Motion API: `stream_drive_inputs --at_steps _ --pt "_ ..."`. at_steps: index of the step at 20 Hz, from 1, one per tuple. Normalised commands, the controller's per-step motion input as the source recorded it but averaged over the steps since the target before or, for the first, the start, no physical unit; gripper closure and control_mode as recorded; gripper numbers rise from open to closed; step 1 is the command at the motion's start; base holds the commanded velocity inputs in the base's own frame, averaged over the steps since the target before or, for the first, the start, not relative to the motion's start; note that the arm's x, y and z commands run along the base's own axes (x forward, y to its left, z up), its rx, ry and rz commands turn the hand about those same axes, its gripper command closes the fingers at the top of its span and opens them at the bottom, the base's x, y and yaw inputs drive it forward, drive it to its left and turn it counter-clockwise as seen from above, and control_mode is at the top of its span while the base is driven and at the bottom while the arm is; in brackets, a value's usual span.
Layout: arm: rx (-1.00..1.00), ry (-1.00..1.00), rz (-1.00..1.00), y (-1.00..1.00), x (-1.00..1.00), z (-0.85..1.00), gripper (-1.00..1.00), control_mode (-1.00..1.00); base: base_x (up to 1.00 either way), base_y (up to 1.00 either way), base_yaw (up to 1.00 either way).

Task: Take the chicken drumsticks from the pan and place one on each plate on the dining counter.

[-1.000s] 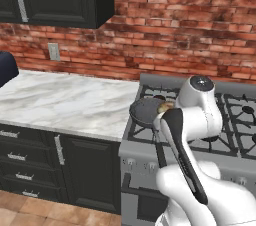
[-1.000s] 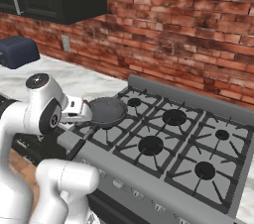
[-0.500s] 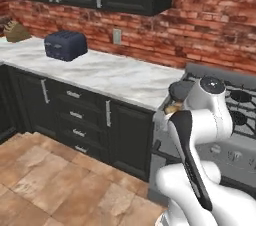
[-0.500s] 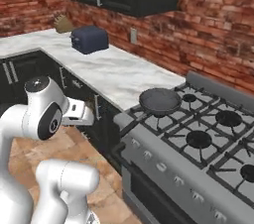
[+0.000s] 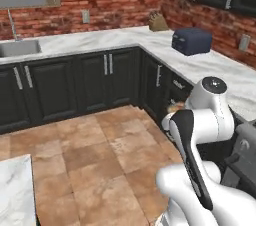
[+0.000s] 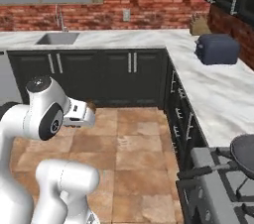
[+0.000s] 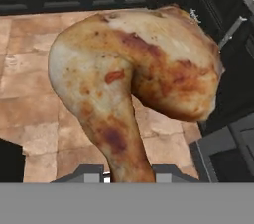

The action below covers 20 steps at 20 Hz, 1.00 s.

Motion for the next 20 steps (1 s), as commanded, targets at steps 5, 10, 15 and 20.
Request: stream_drive_inputs --at_steps 5,10,15,20 --pt "0.0 0.0 0.0 0.0 0.0 0.0 1.0 1.0 0.34 0.0 0.83" --pt "0.0 0.0 0.0 0.0 0.0 0.0 1.0 1.0 1.0 0.0 0.07" --pt "0.0 0.0 0.0 0.0 0.0 0.0 1.0 1.0 1.0 0.04 0.08" --pt "0.0 0.0 0.0 0.0 0.0 0.0 1.0 1.0 1.0 0.12 0.17"
